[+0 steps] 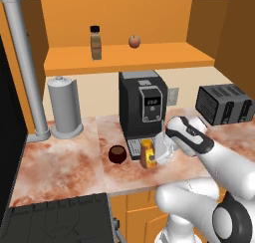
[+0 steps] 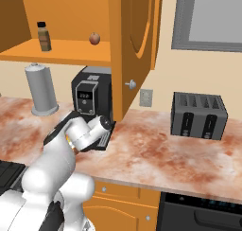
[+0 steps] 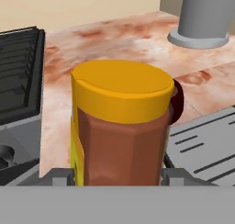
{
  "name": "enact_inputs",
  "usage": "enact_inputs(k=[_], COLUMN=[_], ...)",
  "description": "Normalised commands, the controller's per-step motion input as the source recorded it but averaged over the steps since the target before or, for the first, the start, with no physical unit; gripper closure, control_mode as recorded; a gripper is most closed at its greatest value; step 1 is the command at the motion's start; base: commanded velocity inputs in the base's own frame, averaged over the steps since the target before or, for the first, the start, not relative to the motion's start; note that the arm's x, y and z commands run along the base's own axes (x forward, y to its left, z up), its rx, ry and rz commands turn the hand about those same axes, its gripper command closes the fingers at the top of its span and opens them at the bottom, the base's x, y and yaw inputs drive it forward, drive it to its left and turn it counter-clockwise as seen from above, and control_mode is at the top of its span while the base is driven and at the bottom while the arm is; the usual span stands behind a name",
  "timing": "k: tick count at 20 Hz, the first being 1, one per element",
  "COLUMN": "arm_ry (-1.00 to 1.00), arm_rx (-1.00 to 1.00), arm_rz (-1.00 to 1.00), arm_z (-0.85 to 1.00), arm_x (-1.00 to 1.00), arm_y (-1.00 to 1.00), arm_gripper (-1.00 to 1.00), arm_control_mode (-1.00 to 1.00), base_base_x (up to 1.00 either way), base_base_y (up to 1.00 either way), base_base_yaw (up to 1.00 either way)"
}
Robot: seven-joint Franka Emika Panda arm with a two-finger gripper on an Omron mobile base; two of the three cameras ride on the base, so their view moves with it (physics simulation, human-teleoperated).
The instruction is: Pick the cinnamon and honey bottle from the cabinet and place them next to the mug.
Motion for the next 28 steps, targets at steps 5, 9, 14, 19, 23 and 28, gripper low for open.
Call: enact_inputs(k=[5,9,14,19,23,28], arm_ry=[-0.10,-0.10,-0.07,-0.02,0.00,0.00], arm_rx=[0.00,0.01,0.06,0.11,0.05,0.00], arm_rz=[0.00,0.00,0.00,0.00,0.00,0.00], arm_z=[-0.54,-0.40,-0.41,-0.35,-0.25,-0.19], arm_x=[0.00,-0.12,-0.18,-0.21,-0.15,-0.05], arm_y=[0.20,0.08,0.02,0.11,0.27,0.32], arm_gripper=[1.00,1.00,1.00,1.00,1.00,1.00], arm_control_mode=[-1.00,-1.00,-1.00,-1.00,-1.00,-1.00], base_base_x=[0.00,0.00,0.00,0.00,0.00,0.00], base_base_y=[0.00,0.00,0.00,0.00,0.00,0.00], base_base_yaw=[0.00,0.00,0.00,0.00,0.00,0.00])
